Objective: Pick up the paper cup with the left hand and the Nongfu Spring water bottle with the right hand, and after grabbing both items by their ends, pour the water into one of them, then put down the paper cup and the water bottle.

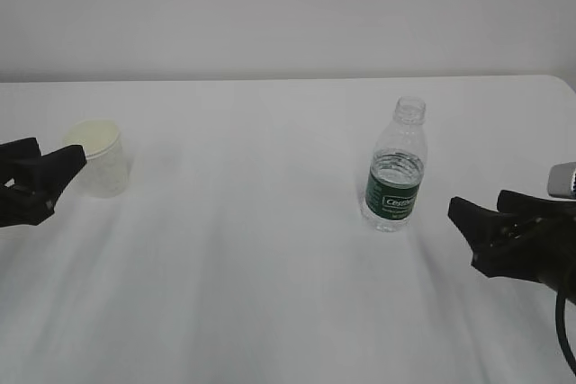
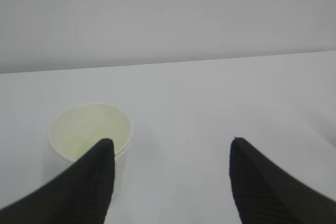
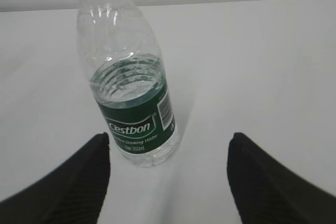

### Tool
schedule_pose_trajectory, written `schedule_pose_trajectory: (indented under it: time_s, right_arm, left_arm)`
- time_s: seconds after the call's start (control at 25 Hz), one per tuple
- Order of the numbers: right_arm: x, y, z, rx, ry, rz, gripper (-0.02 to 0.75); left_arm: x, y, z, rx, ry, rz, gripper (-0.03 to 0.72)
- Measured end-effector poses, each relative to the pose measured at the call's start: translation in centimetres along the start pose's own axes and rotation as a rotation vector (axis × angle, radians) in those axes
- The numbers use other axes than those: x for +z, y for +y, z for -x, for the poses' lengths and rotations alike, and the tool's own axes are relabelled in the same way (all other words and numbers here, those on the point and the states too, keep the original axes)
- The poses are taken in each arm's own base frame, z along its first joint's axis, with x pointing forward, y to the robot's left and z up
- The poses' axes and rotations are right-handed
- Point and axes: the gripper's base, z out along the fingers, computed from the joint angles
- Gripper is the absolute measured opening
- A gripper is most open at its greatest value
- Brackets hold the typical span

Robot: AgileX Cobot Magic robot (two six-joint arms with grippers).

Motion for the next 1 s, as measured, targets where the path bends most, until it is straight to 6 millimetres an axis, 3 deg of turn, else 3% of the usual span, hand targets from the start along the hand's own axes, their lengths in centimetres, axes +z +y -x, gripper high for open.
schedule_pose_trajectory:
  time_s: [0.36, 0.72, 1.0]
  right_arm:
    - [1.0, -0.4, 0.5, -0.016, -0.024, -0.029, 0.533]
    - [4.0, -0.7, -0.9, -0.03, 0.032, 0.009, 0.591]
    - [4.7, -0.2, -1.5, -0.066, 0.056, 0.09, 0.595]
  left_arm:
    - [0.0, 0.0, 0.0, 0.0, 0.0, 0.0, 0.493]
    - [0.0, 0.0, 0.0, 0.0, 0.0, 0.0, 0.493]
    - [0.0, 0.0, 0.0, 0.0, 0.0, 0.0, 0.493]
